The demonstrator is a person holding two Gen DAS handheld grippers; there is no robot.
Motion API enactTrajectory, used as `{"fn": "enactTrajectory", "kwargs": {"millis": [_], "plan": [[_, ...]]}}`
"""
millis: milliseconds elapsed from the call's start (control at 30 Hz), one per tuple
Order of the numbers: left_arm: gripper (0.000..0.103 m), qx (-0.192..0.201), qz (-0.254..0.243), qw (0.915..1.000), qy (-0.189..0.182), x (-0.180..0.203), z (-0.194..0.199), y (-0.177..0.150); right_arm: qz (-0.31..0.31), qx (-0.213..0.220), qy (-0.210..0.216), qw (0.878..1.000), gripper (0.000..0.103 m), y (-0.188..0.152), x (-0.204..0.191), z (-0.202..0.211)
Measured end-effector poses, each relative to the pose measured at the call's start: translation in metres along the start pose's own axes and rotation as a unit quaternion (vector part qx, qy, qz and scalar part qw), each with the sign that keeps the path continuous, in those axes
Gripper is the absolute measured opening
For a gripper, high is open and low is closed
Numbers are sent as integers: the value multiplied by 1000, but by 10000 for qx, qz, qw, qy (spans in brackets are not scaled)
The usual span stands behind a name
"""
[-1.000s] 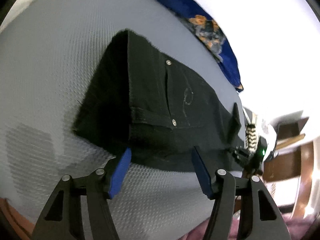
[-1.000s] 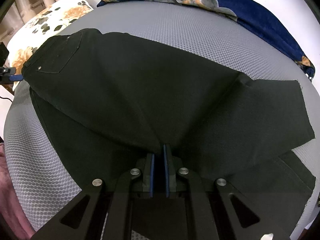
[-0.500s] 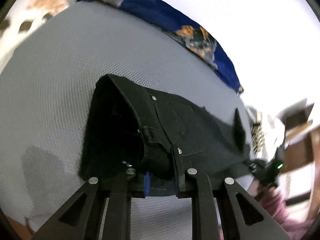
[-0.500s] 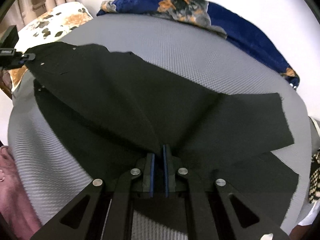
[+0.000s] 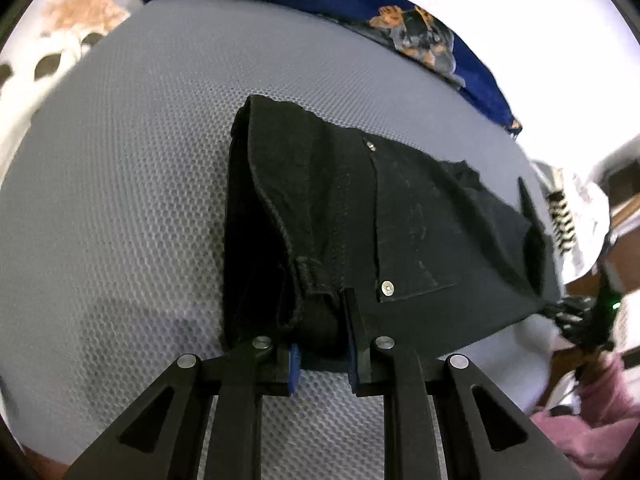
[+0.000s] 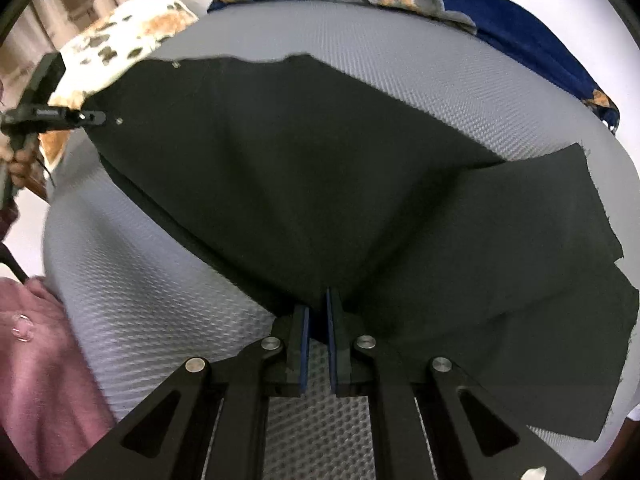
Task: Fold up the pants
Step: 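Lift the waistband with both grippers and fold it over toward the leg hems, then open the left gripper, releasing the folded waistband, and move to the leg edge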
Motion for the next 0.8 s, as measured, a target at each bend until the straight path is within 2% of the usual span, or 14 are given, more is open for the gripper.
{"fn": "enactTrajectory", "kwargs": {"millis": [133,233,267,300,367,467,533,633,700,800], "plan": [[21,-51,-81,9998,184,-8,-11,-5,-47,-283,18,9996,6,-9,-5,-26],[27,43,-177,9994,297,0,-7,-6,-149,-282,115,9994,6,-8,-3,-26],[34,69,-200,9992,344,1,-5,-7,-172,-306,146,9993,6,-8,-3,-26],[45,113,-258,9983,514,2,1,-8,-172,-310,156,9992,6,-9,-2,-26],[55,182,-364,9966,712,4,11,-10,-193,-311,182,9992,7,-9,-2,-26],[56,244,-429,9948,886,8,24,-14,-282,-311,237,9988,9,-10,-1,-25],[57,273,-704,9878,1359,13,33,-15,-396,-309,285,9983,9,-10,1,-26],[56,289,-1158,9728,1983,24,44,-19,-513,-286,347,9977,10,-11,4,-25],[56,401,-1563,9706,1784,52,41,-19,-541,-247,371,9975,10,-11,5,-23],[57,403,-2180,9689,1096,108,17,-18,-604,-243,430,9969,12,-10,6,-23]]}}
Point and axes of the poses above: each gripper's, at about its wrist camera, not at the fingertips, and z roughly against the way its jaws point, x to its right, y to its top, the point moved 6 cm from there along -z, roughly the way its jaws point, and after that the axes turned 11 degrees about -y, right-handed, at the moved point
